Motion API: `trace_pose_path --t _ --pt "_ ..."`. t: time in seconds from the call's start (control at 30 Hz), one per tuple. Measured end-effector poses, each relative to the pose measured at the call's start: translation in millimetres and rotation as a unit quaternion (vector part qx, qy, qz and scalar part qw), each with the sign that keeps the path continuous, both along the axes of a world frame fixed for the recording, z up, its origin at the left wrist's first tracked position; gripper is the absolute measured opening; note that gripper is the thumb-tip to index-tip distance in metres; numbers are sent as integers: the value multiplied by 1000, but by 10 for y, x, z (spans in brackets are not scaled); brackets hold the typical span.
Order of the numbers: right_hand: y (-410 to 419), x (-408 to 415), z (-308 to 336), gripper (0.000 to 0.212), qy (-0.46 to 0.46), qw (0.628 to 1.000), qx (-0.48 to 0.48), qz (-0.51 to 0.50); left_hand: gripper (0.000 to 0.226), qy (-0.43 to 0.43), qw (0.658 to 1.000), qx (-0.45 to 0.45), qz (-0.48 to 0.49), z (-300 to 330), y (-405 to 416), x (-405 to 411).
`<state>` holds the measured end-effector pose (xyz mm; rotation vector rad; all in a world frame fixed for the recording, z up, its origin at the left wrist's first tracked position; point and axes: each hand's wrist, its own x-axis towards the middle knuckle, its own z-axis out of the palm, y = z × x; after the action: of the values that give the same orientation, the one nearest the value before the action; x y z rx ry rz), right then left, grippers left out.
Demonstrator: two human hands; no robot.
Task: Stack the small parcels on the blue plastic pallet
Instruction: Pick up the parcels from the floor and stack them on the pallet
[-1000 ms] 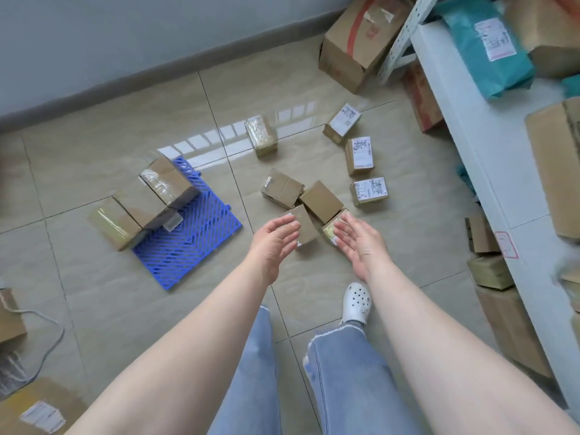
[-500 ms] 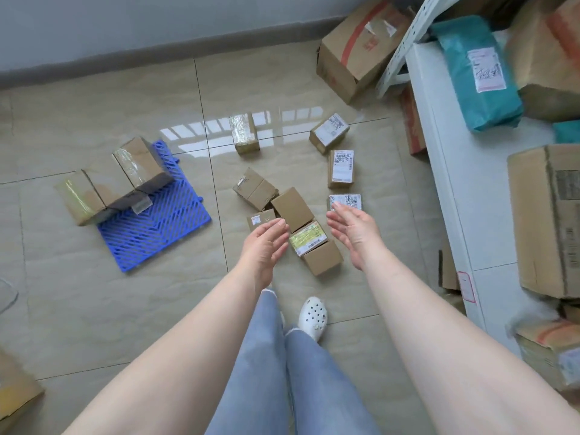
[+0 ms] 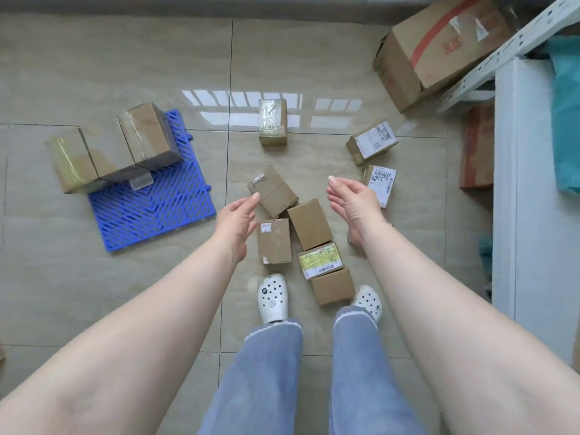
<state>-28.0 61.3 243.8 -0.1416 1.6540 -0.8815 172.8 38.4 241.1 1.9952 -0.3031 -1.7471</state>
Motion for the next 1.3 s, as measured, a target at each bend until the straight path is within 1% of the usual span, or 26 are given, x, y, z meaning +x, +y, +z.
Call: trace_pose_path --t 0.13,0.3,0.4,0.47,0.53,0.6,0.67,0.73,0.83,0.97,1.1,1.2,1.3 --pt "-300 49 -871 55 36 991 29 126 63 -45 998 20 -28 -816 -182 -31" --pt "-643 109 -2112 71 77 962 46 256 82 -91 991 49 -85 -2051 -305 -99" --pt "-799 163 -2779 74 100 929 51 353 73 -138 980 49 -135 -2682 -359 -99" --pt "-898 216 -3136 73 130 907 38 399 66 -145 975 41 -162 -3038 -428 -74" --pt "-975 274 -3383 68 155 888 29 433 61 -135 977 35 -163 -3270 -481 -77" --pt "-1030 318 -3528 61 159 875 21 458 58 -137 979 11 -153 -3393 -539 -136" --pt "-1061 345 -3550 51 155 877 7 454 62 -142 977 -13 -159 -3409 -606 -224" --pt "-1096 334 -3476 47 146 899 -10 413 66 -119 982 -20 -145 -3281 -664 -310" --pt "-1111 277 -3138 55 103 937 -24 333 62 -79 992 -36 -92 -2959 -754 -397" --pt "-1014 247 -2600 60 49 968 -11 244 56 -44 997 -51 -47 -2407 -715 -494" --pt "-709 236 -1928 54 24 982 -34 184 64 -34 996 -82 -34 -1764 -493 -591" --pt "-323 248 -1336 48 34 983 -56 172 58 -31 992 -99 -64 -1234 -226 -607" --pt "43 252 -795 45 39 986 -55 155 58 -34 992 -87 -89 -676 73 -602"
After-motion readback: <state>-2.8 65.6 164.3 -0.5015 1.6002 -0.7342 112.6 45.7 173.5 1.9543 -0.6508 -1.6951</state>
